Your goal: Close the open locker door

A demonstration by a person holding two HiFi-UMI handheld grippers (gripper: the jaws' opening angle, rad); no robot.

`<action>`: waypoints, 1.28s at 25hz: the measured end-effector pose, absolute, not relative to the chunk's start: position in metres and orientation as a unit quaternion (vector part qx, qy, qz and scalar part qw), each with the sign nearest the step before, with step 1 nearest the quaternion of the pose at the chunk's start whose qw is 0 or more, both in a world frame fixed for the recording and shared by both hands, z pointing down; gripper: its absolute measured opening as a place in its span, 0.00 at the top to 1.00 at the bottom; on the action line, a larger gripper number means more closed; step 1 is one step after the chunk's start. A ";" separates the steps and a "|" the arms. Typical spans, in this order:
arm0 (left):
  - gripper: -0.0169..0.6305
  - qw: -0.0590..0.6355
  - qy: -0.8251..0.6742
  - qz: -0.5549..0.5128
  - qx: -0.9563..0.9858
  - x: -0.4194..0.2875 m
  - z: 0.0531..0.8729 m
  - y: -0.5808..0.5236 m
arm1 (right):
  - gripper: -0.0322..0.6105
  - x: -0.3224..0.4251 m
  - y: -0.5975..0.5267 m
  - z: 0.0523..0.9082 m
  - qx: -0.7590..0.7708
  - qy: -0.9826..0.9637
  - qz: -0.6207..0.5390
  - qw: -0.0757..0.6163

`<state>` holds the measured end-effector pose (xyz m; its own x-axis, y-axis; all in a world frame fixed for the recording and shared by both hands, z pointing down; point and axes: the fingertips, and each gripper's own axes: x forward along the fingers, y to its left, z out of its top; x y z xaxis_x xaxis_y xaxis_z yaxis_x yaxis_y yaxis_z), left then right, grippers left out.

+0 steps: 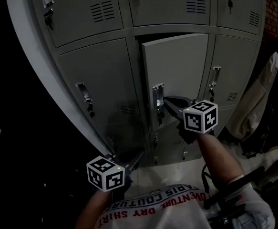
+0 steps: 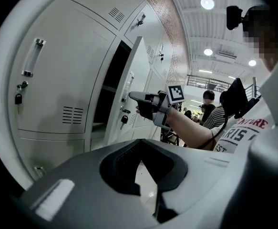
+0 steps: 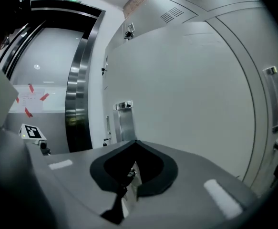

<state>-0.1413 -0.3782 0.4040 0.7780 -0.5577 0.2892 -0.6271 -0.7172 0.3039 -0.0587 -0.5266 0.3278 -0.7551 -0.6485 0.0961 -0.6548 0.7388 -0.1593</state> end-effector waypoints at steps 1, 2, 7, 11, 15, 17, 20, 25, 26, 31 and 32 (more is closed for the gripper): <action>0.96 0.197 -0.323 0.088 0.921 -0.144 0.405 -0.379 | 0.95 -0.060 -0.534 0.328 0.354 -0.931 0.092 0.018; 0.97 0.198 -0.325 0.088 0.920 -0.146 0.406 -0.379 | 0.95 -0.061 -0.540 0.328 0.359 -0.929 0.092 0.019; 0.97 0.207 -0.335 0.089 0.915 -0.156 0.413 -0.378 | 0.95 -0.062 -0.569 0.334 0.381 -0.919 0.097 0.035; 0.97 0.206 -0.343 0.087 0.912 -0.165 0.409 -0.381 | 0.95 -0.054 -0.588 0.336 0.400 -0.909 0.111 0.031; 0.97 0.210 -0.347 0.087 0.910 -0.173 0.412 -0.382 | 0.95 -0.047 -0.600 0.341 0.409 -0.903 0.126 0.027; 0.97 0.212 -0.350 0.089 0.908 -0.177 0.412 -0.381 | 0.95 -0.047 -0.605 0.342 0.410 -0.902 0.131 0.024; 0.97 0.211 -0.351 0.093 0.908 -0.180 0.412 -0.378 | 0.95 -0.048 -0.605 0.342 0.410 -0.904 0.114 0.033; 0.97 0.212 -0.351 0.101 0.906 -0.186 0.415 -0.372 | 0.95 -0.048 -0.594 0.338 0.416 -0.903 0.100 0.039; 0.97 0.209 -0.350 0.102 0.907 -0.187 0.415 -0.371 | 0.95 -0.049 -0.587 0.336 0.413 -0.905 0.098 0.038; 0.97 0.184 -0.335 0.109 0.918 -0.184 0.416 -0.361 | 0.95 -0.059 -0.532 0.333 0.387 -0.917 0.068 0.067; 0.97 0.179 -0.333 0.108 0.920 -0.183 0.416 -0.359 | 0.95 -0.062 -0.517 0.334 0.380 -0.920 0.061 0.078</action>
<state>-0.1828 -0.3588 0.4161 0.7554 -0.5730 0.3179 -0.6503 -0.7151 0.2564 -0.0617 -0.5169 0.3342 -0.6989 -0.6894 0.1903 -0.7085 0.7038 -0.0522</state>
